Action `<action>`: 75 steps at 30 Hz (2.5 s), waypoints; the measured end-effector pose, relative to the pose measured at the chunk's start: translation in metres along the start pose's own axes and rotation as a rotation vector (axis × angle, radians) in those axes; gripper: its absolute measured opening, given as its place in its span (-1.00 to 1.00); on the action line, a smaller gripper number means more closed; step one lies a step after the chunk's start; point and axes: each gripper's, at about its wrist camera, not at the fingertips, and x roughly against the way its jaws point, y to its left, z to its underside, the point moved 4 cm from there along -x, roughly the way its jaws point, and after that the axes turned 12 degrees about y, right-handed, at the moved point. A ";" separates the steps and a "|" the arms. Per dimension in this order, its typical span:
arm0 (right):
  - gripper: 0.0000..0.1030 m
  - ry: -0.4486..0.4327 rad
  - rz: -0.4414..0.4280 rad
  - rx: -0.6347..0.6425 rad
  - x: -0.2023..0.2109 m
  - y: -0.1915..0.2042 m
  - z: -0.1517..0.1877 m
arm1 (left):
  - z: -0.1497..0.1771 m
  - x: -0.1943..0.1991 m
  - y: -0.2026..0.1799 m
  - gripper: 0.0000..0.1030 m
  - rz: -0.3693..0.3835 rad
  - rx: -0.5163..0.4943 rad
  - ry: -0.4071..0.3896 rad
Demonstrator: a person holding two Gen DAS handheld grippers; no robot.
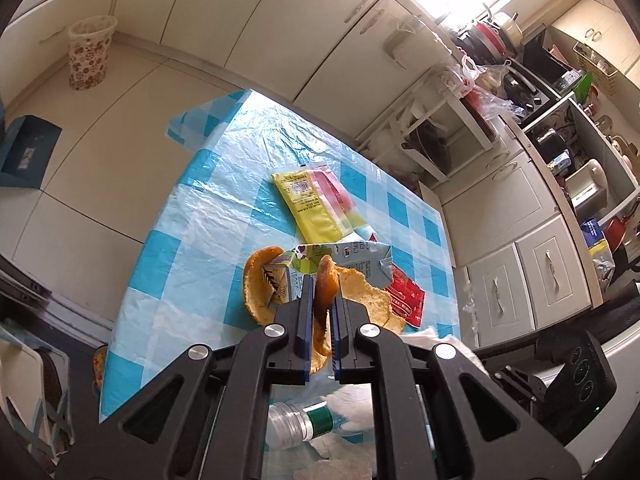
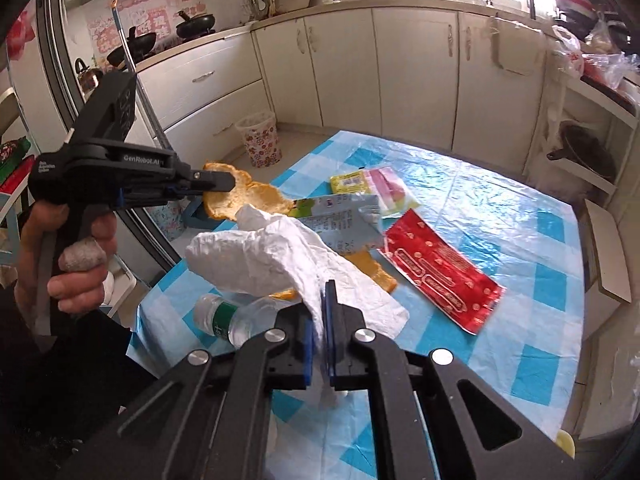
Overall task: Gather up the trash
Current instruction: 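Carry both items to the yellow bucket and drop them in, then return to the table and grasp the clear plastic bottle with the left tool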
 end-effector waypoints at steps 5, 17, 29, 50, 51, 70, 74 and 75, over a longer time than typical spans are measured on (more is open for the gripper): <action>-0.88 -0.061 0.047 -0.087 0.049 -0.035 0.026 | 0.007 0.001 -0.022 -0.89 0.024 -0.078 -0.024; -0.88 -0.164 0.213 -0.310 0.152 -0.108 0.116 | 0.063 -0.016 -0.157 -0.89 0.044 -0.384 -0.036; -0.88 -0.126 0.291 -0.541 0.162 -0.188 0.212 | 0.150 -0.113 -0.303 -0.89 0.072 -0.642 0.139; -0.83 0.057 0.223 -0.835 0.052 -0.298 0.310 | 0.231 -0.314 -0.384 -0.81 -0.184 -0.889 0.519; -0.61 0.063 0.220 -0.848 0.048 -0.302 0.313 | 0.233 -0.320 -0.386 -0.77 -0.191 -0.895 0.532; -0.09 0.016 0.220 -0.852 0.062 -0.293 0.309 | 0.222 -0.290 -0.394 0.07 -0.284 -0.955 0.358; -0.05 -0.019 0.236 -0.819 0.079 -0.285 0.293 | 0.218 -0.272 -0.391 0.12 -0.301 -0.965 0.312; -0.04 -0.030 0.240 -0.811 0.084 -0.283 0.288 | 0.216 -0.267 -0.390 0.13 -0.303 -0.966 0.301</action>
